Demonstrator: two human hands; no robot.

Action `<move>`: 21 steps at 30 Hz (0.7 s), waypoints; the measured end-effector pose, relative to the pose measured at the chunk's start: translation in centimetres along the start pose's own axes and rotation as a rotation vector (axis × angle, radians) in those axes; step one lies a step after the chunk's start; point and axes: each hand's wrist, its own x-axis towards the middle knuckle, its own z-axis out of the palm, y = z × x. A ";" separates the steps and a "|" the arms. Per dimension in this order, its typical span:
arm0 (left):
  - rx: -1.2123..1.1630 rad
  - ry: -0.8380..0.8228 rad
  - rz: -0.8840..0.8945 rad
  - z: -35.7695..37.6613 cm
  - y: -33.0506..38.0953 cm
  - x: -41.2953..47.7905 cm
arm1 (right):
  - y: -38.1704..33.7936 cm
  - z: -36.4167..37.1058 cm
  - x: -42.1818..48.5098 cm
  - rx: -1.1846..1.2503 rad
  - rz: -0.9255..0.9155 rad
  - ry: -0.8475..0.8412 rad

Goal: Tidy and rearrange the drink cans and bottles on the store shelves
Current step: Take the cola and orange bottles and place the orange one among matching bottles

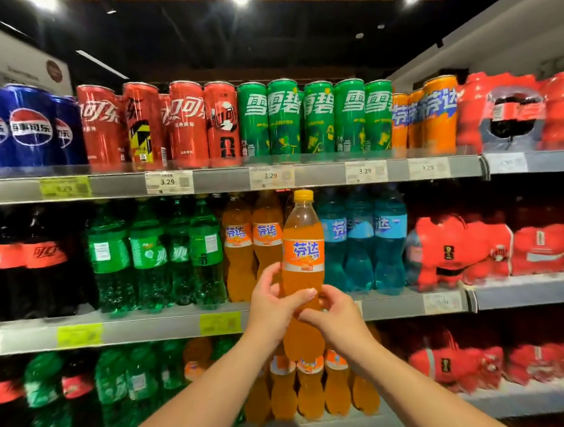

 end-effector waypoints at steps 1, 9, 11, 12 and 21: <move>0.005 0.001 -0.015 0.2 -0.5 0.3 | 0.5 0.0 0.3 0.010 0.011 -0.004; 0.097 0.032 -0.064 1.8 -1.9 2.9 | 2.2 -0.5 4.3 -0.022 0.058 -0.036; 0.113 0.052 -0.069 2.1 -1.8 3.8 | 2.0 -0.7 5.6 -0.059 0.055 -0.043; 0.118 0.059 -0.066 2.3 -1.7 4.2 | 1.8 -0.8 6.2 -0.074 0.047 -0.045; 0.119 0.108 -0.027 2.2 -2.2 7.3 | 1.3 -0.4 9.3 -0.142 0.027 0.006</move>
